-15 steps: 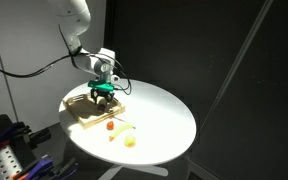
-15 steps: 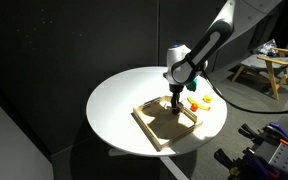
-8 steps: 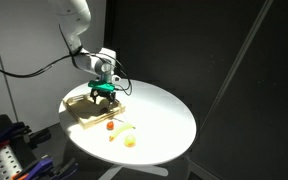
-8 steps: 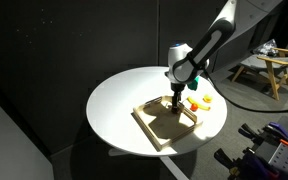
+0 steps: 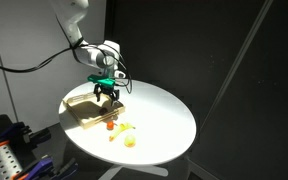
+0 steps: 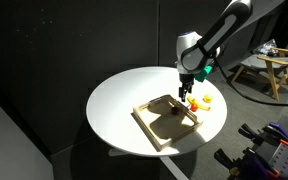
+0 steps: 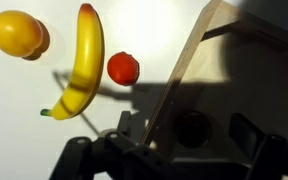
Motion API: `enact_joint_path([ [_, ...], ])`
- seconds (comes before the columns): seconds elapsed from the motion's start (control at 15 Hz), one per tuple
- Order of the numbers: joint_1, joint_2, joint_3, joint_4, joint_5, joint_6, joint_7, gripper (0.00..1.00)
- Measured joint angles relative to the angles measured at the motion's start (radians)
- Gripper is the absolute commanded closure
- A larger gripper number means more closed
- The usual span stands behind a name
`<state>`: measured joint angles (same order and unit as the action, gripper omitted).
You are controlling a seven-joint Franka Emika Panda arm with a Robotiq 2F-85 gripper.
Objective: Put the plum in the crate
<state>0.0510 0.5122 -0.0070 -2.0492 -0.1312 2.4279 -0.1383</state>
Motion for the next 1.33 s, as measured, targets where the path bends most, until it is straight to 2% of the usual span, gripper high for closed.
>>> enact_joint_path([
  [0.73,-0.003,-0.222,-0.031,-0.210,0.002,-0.030,0.188,0.00],
  [1.33,-0.030,-0.402,-0.035,-0.334,0.004,-0.119,0.228,0.00],
])
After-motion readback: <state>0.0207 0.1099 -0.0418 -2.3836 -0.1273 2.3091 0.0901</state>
